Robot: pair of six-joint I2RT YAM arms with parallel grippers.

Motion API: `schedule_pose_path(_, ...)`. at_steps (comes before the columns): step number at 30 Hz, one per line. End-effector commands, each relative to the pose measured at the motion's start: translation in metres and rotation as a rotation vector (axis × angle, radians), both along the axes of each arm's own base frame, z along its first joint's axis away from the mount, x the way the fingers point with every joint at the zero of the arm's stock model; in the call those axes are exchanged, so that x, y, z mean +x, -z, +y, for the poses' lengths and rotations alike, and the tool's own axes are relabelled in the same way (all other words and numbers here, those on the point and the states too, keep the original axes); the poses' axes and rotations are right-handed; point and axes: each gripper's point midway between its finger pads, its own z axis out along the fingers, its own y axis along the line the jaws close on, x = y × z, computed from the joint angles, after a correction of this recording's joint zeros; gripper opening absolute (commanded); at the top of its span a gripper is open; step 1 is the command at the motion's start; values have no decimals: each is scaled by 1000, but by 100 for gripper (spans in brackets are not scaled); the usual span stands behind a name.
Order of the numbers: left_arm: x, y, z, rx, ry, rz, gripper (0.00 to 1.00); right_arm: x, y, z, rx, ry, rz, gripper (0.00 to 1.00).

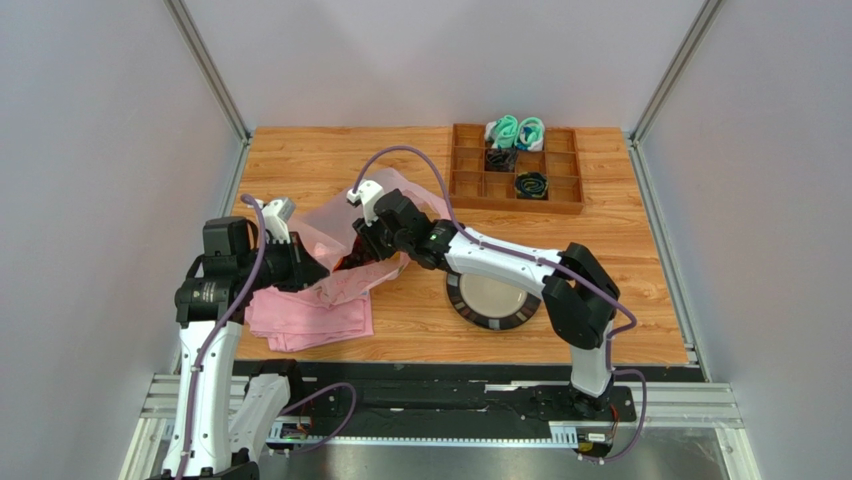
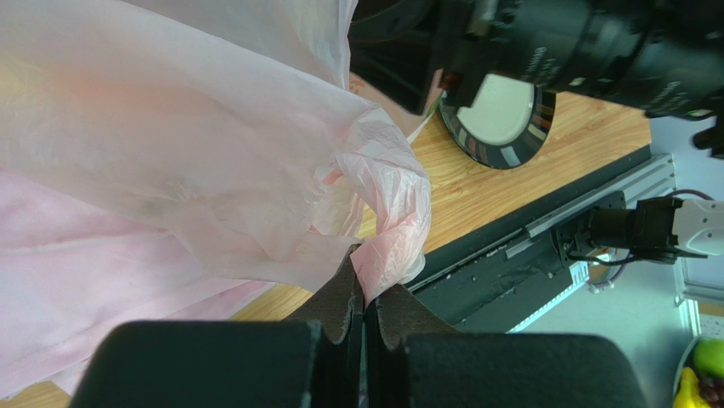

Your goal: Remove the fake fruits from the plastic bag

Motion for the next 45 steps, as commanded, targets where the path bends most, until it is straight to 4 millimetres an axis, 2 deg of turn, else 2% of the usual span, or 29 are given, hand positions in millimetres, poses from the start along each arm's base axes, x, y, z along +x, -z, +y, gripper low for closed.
schedule_pose_path(1,8,-31,0,-21,-17,-89,0,21,-13,24,33,57,-65,44)
schedule_pose_path(3,11,-37,0,-21,-16,-100,0,32,-11,30,24,93,-89,47)
schedule_pose_path(8,16,-47,1,-25,-17,-112,0,57,-2,34,-10,198,-136,46)
schedule_pose_path(12,19,-51,0,-37,-15,-109,0,64,14,34,-39,237,-136,40)
schedule_pose_path(18,25,-54,4,-46,-38,-114,0,70,18,40,-33,234,-160,36)
schedule_pose_path(20,26,-53,4,-48,-41,-114,0,72,22,43,-44,224,-171,32)
schedule_pose_path(21,26,-54,4,-50,-41,-114,0,74,21,44,-40,224,-181,26)
schedule_pose_path(25,28,-50,4,-52,-41,-110,0,77,14,42,-57,201,-230,17)
schedule_pose_path(26,28,-50,4,-55,-43,-111,0,77,9,41,-57,194,-245,14)
schedule_pose_path(27,28,-50,4,-58,-43,-111,0,78,6,41,-53,190,-255,0)
schedule_pose_path(31,31,-51,3,-70,-46,-121,0,69,-5,44,-43,115,-269,0)
schedule_pose_path(35,33,-50,3,-76,-50,-123,0,55,-37,39,7,62,-275,0)
schedule_pose_path(36,35,-50,3,-77,-49,-129,0,52,-57,36,36,54,-290,0)
schedule_pose_path(38,35,-46,2,-87,-52,-118,0,45,-76,34,69,23,-293,0)
schedule_pose_path(39,37,-46,2,-89,-52,-127,0,43,-94,28,94,22,-296,0)
schedule_pose_path(41,39,-40,1,-101,-62,-114,0,38,-107,23,116,-12,-280,0)
schedule_pose_path(43,42,-40,1,-107,-66,-121,0,30,-130,19,147,-40,-289,0)
schedule_pose_path(45,44,-39,2,-110,-68,-130,0,22,-136,17,144,-82,-278,0)
